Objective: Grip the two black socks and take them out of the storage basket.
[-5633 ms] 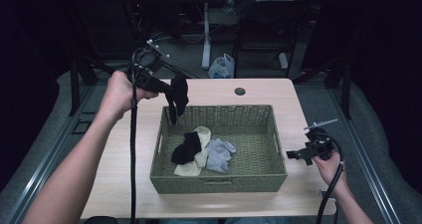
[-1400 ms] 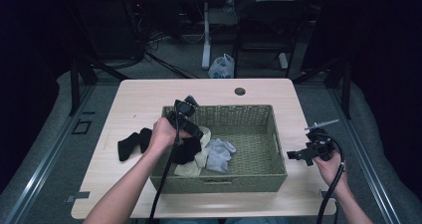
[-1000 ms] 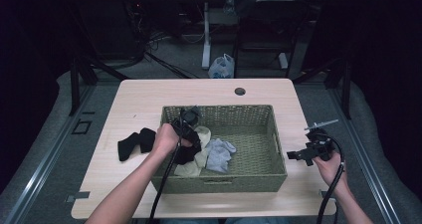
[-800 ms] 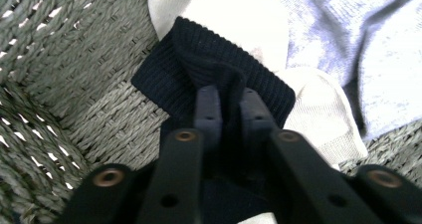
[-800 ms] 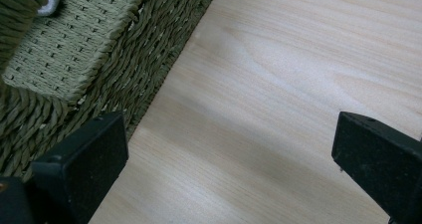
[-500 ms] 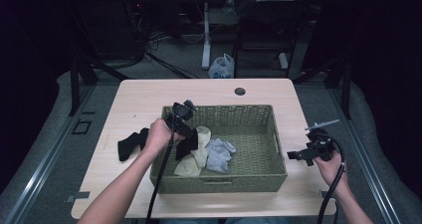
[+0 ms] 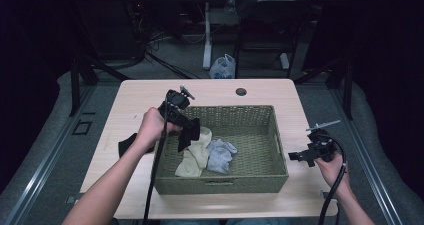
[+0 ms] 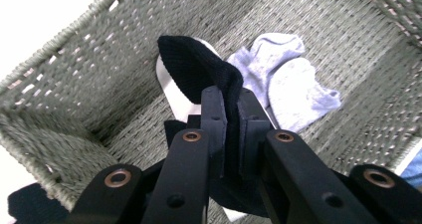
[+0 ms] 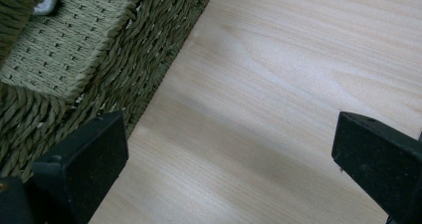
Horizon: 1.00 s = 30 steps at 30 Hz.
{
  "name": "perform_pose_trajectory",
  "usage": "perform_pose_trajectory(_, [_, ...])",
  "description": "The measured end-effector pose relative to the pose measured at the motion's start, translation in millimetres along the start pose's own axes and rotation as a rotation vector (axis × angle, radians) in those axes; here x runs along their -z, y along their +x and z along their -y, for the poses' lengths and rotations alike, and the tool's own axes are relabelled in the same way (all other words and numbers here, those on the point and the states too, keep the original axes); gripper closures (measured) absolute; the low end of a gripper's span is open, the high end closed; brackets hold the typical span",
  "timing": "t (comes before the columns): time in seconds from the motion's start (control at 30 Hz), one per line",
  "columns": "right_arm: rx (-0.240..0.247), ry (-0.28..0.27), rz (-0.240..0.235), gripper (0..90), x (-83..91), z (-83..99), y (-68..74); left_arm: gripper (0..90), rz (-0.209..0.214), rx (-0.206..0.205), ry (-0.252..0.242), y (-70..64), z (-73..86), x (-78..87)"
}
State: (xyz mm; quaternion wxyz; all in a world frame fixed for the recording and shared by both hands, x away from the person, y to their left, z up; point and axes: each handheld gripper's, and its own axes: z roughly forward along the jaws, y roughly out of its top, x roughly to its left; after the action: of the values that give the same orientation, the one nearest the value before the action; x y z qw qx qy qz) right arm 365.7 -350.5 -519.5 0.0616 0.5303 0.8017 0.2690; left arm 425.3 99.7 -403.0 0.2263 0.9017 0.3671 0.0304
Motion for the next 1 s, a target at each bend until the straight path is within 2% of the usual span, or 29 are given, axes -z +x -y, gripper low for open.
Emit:
perform_pose_trajectory(0.63, [0.0,0.0,0.004,0.5,0.0,0.3,0.1,85.0,-0.017,-0.03,-0.053,-1.5,-20.7,50.1])
perform_pose_trajectory(1.0, [-0.003,-0.005,0.006,0.5,0.3,0.6,0.1,85.0,-0.035,-0.031,-0.068,0.7,-28.1,67.1])
